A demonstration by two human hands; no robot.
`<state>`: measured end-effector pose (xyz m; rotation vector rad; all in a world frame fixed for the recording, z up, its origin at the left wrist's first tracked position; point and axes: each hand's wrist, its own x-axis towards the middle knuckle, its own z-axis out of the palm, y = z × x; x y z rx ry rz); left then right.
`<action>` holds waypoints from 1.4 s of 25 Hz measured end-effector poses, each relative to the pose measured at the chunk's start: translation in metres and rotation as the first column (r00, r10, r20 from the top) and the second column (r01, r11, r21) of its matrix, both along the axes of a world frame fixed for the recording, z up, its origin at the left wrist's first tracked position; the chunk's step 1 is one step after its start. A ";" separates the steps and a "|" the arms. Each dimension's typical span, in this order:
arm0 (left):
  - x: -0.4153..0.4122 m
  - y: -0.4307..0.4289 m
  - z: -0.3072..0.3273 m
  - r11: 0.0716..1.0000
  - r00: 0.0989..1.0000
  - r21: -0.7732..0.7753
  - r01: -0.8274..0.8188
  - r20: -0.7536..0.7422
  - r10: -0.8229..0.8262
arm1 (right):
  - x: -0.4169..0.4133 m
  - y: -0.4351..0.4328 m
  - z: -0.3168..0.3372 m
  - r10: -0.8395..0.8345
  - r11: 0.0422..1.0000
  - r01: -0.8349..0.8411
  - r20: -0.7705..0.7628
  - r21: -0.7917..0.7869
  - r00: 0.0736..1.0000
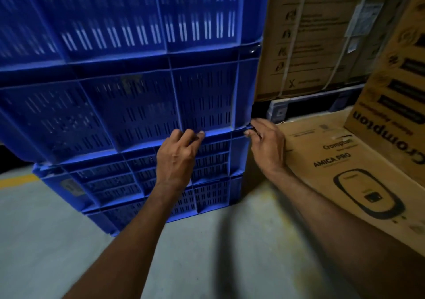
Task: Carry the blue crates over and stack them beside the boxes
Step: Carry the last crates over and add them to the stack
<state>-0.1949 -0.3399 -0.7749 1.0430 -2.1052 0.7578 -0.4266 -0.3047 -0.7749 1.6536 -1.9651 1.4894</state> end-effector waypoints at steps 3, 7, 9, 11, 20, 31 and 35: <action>-0.002 -0.004 0.000 0.997 0.998 -0.058 0.042 -0.039 -0.044 | -0.004 -0.004 -0.003 -0.009 1.000 0.006 -0.095 -0.028 0.995; 0.001 0.011 0.022 0.988 0.999 0.153 0.031 -0.016 -0.029 | 0.009 0.011 0.011 -0.016 0.994 0.023 -0.065 0.105 0.998; 0.011 0.027 0.053 0.966 0.999 0.256 0.017 0.038 -0.028 | 0.024 0.030 0.042 -0.099 0.979 0.109 -0.062 0.173 0.993; 0.032 0.040 0.098 0.982 1.000 0.188 0.018 0.005 -0.020 | 0.048 0.043 0.092 -0.086 0.993 0.098 -0.154 0.067 0.984; 0.093 0.040 0.219 0.914 0.933 0.327 -0.238 -0.184 0.309 | 0.108 0.006 0.212 0.117 0.991 -0.064 -0.537 0.116 0.835; 0.166 0.043 0.422 0.959 0.956 0.190 -0.211 -0.163 0.243 | 0.164 0.015 0.430 0.306 0.948 -0.289 -0.627 0.133 0.716; 0.197 -0.007 0.456 0.603 0.914 0.705 -0.374 0.168 0.369 | 0.183 -0.038 0.467 0.616 0.557 -0.067 -0.357 0.828 0.703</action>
